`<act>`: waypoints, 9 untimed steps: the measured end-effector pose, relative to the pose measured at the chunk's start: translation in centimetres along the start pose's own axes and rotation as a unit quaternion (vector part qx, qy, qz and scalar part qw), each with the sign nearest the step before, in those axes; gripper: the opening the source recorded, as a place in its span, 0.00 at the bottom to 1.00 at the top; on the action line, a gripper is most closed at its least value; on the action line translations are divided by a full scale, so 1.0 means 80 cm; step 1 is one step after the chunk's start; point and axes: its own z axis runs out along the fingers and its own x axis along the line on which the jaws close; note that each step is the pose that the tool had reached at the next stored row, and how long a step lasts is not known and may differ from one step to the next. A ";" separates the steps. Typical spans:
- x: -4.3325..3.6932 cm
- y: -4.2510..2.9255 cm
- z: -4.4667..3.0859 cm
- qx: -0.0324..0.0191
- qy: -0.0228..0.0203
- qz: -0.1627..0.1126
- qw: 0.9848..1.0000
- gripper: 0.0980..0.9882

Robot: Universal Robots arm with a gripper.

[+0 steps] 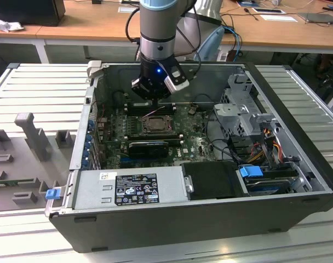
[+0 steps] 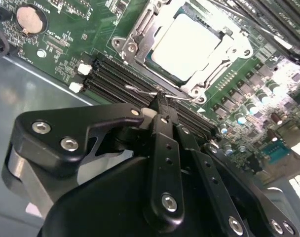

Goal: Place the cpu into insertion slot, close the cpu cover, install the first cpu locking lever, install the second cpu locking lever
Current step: 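Install the first cpu locking lever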

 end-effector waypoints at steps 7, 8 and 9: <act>-0.007 0.0025 0.0061 -0.003 0.000 0.001 1.000 0.01; -0.009 0.0027 0.0067 -0.003 0.000 0.001 1.000 0.01; -0.010 0.0029 0.0076 -0.003 0.000 0.001 1.000 0.01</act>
